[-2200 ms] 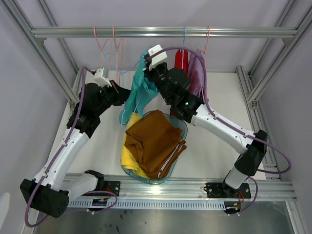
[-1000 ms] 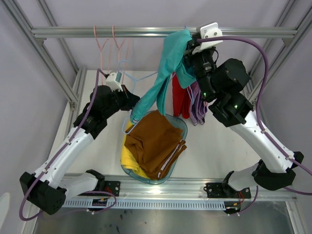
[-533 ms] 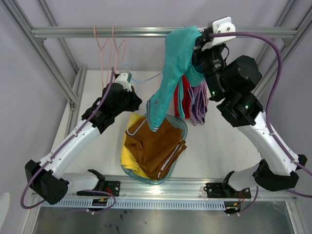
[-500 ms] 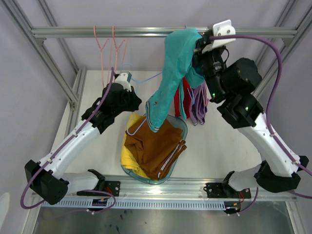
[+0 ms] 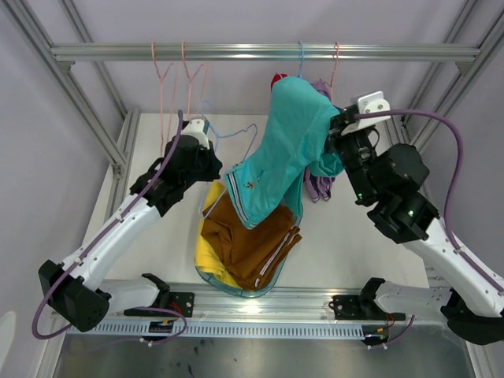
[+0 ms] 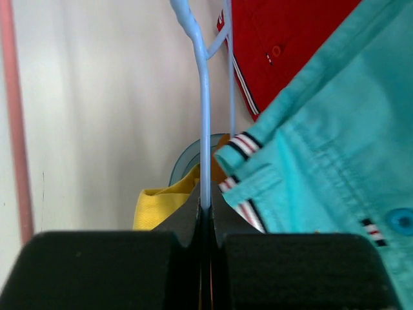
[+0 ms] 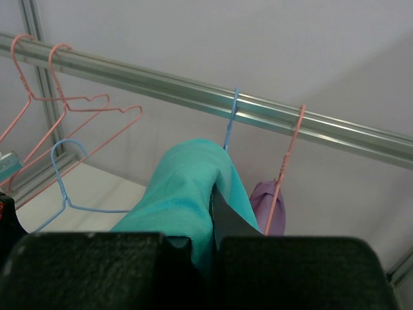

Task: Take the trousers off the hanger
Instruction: Remove the trousers from the hanger, then place the trousers in the bin.

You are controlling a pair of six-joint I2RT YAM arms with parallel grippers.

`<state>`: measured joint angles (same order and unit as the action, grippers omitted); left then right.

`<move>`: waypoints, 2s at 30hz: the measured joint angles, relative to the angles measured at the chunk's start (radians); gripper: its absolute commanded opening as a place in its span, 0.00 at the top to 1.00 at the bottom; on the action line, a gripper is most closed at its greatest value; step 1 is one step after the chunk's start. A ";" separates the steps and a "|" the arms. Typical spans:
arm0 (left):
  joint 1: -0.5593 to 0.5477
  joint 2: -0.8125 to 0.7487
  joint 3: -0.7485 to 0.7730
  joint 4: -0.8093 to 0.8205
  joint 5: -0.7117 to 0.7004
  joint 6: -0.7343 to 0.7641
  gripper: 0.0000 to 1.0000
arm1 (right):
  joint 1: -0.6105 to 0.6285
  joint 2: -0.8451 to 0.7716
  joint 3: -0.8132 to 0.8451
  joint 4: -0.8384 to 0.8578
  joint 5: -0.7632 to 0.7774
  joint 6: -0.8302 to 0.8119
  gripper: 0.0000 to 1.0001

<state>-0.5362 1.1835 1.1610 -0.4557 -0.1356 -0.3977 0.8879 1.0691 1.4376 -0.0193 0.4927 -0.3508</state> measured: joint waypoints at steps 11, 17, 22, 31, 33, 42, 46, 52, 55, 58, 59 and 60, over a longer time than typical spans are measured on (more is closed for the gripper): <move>0.023 0.003 0.014 -0.004 -0.019 0.000 1.00 | -0.002 -0.182 -0.126 -0.001 0.049 0.013 1.00; 0.030 0.003 0.014 -0.003 -0.013 -0.001 1.00 | -0.004 -0.204 -0.235 -0.003 0.034 0.066 1.00; 0.031 0.003 0.014 -0.003 -0.006 -0.001 1.00 | -0.006 -0.137 -0.291 -0.002 -0.008 0.118 1.00; 0.045 0.003 0.014 -0.003 0.022 -0.003 0.99 | 0.029 0.055 -0.234 -0.009 -0.096 0.184 1.00; 0.051 0.003 0.014 -0.003 0.028 -0.003 1.00 | 0.054 0.087 -0.202 -0.006 -0.096 0.183 1.00; 0.079 0.001 0.014 -0.003 0.045 -0.012 1.00 | 0.199 0.194 -0.162 0.057 -0.083 0.184 1.00; 0.088 0.000 0.014 -0.003 0.045 -0.015 1.00 | 0.240 0.253 -0.221 0.130 -0.072 0.206 1.00; 0.096 -0.004 0.014 -0.003 0.042 -0.021 1.00 | 0.283 0.302 -0.385 0.249 -0.056 0.279 1.00; 0.099 -0.007 0.014 -0.003 0.043 -0.021 0.99 | 0.323 0.307 -0.478 0.339 -0.040 0.342 1.00; 0.104 -0.007 0.014 -0.003 0.052 -0.024 1.00 | 0.379 0.323 -0.560 0.419 -0.010 0.399 0.97; 0.105 -0.007 0.014 -0.003 0.055 -0.024 0.99 | 0.401 0.339 -0.578 0.439 0.004 0.415 0.90; 0.106 -0.008 0.014 -0.003 0.060 -0.024 1.00 | 0.422 0.361 -0.594 0.458 0.017 0.435 0.81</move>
<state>-0.4305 1.1759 1.1748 -0.4583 -0.0761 -0.4217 1.3102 1.4300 0.8440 0.4385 0.5098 0.0845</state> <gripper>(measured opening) 0.012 0.063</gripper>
